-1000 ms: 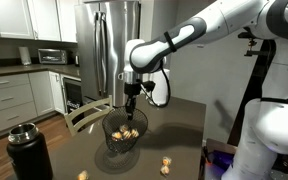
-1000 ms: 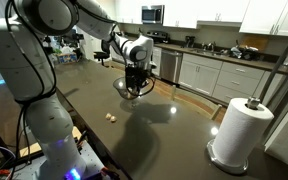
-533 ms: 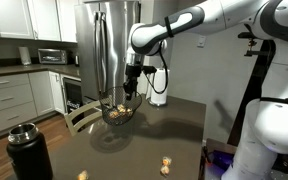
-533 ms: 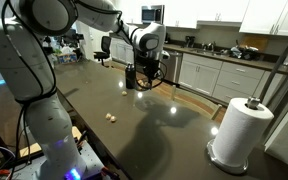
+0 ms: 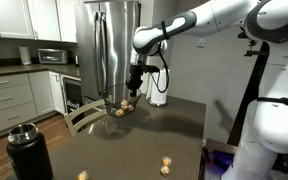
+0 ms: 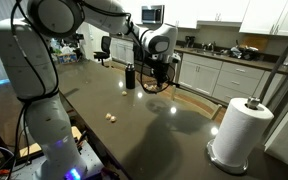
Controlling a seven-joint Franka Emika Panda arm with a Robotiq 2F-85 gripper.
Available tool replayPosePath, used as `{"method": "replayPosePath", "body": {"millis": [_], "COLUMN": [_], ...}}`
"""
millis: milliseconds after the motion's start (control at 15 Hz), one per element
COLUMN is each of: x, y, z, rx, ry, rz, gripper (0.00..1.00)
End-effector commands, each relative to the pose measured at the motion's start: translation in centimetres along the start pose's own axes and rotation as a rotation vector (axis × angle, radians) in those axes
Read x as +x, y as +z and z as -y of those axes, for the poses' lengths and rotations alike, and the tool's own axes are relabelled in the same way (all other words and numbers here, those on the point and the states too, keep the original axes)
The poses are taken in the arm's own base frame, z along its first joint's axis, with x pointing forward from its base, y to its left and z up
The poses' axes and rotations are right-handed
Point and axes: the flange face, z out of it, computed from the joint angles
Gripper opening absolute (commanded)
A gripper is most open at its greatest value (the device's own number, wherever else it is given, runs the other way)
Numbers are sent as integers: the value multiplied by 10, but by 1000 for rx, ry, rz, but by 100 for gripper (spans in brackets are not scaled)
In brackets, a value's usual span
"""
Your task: Pick the black basket and move it to the right
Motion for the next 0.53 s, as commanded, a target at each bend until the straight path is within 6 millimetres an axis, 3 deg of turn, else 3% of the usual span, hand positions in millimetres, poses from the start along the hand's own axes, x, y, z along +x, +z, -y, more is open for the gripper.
{"method": "replayPosePath", "body": {"millis": [0,467], "x": [-5,-17], "y": [0,5], "z": [-29,-97], "rx": [37,104], "ry": [120,306], "rz": [8,9], "gripper": [6,6]}}
